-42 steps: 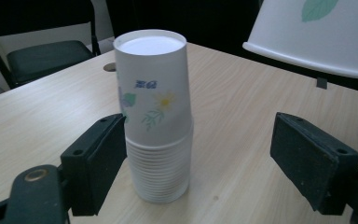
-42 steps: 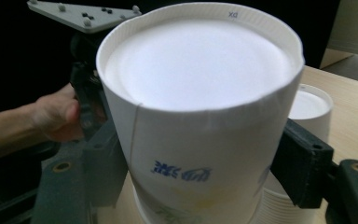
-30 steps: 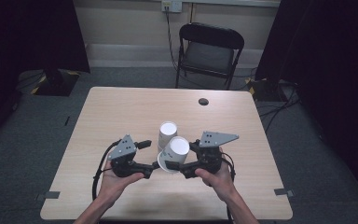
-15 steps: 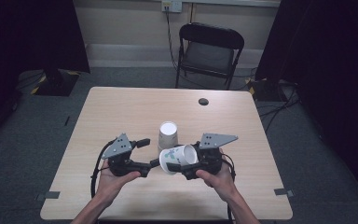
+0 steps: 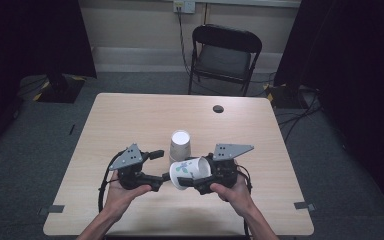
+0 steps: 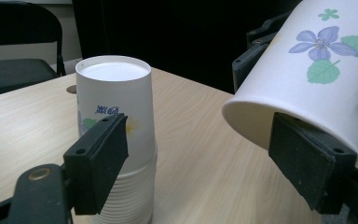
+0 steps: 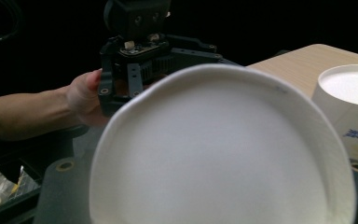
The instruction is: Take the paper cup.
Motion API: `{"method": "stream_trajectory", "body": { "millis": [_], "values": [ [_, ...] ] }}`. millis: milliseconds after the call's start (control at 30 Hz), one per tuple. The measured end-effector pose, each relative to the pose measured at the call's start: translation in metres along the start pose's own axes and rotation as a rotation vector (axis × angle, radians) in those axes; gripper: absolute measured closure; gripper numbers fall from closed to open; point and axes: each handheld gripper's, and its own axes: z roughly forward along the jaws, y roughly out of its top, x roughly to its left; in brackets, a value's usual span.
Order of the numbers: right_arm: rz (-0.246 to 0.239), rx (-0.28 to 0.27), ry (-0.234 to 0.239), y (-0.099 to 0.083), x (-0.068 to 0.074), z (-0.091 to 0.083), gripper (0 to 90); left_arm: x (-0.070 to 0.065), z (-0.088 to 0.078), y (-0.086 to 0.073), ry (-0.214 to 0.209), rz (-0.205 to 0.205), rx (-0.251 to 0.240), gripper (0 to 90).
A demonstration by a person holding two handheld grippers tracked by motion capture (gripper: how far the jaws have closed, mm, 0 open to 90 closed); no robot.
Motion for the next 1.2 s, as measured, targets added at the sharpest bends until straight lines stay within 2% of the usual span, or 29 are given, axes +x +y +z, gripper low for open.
{"method": "stream_trajectory", "body": {
  "millis": [33,200,300,333,400,567,633,667,733,833,867,933,1000,1200],
  "values": [
    [-0.006,0.004,0.016,0.0,0.001,0.001,29.4,0.0,0.0,0.0,-0.012,-0.001,-0.002,19.7],
    [-0.007,0.007,0.028,0.0,0.001,0.002,29.4,0.001,-0.001,0.0,-0.03,-0.015,-0.008,19.9],
    [-0.01,0.005,0.033,0.0,0.0,0.0,29.3,0.004,-0.003,-0.001,-0.047,-0.054,-0.028,20.0],
    [-0.011,0.007,0.033,0.0,0.0,0.0,29.1,0.004,-0.003,-0.001,-0.047,-0.054,-0.028,20.0],
    [-0.009,0.008,0.038,0.0,0.0,-0.001,28.5,0.004,-0.003,-0.001,-0.074,-0.064,-0.046,20.5],
    [-0.013,0.023,0.041,0.0,0.0,0.001,28.6,0.005,-0.003,0.0,-0.072,-0.059,-0.044,20.6],
    [-0.017,0.029,0.041,-0.001,0.0,0.002,28.7,0.005,-0.002,0.0,-0.071,-0.065,-0.043,20.5],
    [-0.03,0.051,0.035,-0.001,0.001,0.004,29.4,0.004,-0.002,0.0,-0.072,-0.07,-0.05,20.0],
    [-0.033,0.061,0.033,-0.002,0.002,0.005,29.6,0.004,-0.003,0.002,-0.09,-0.086,-0.063,19.9],
    [-0.033,0.059,0.033,-0.004,0.002,0.008,30.7,0.001,-0.003,0.005,-0.084,-0.053,-0.052,19.9],
    [-0.036,0.063,0.026,-0.003,0.002,0.009,33.6,0.0,-0.003,0.004,-0.092,-0.053,-0.047,20.0],
    [-0.042,0.06,0.019,-0.003,0.003,0.009,33.7,-0.001,-0.001,0.005,-0.084,-0.045,-0.039,19.9],
    [-0.03,0.062,0.034,-0.003,0.001,0.01,33.4,-0.001,-0.001,0.006,-0.07,-0.044,-0.039,19.9],
    [-0.024,0.074,0.03,-0.006,0.0,0.011,33.0,0.0,-0.003,0.004,-0.066,-0.039,-0.022,19.2]
  ]
}}
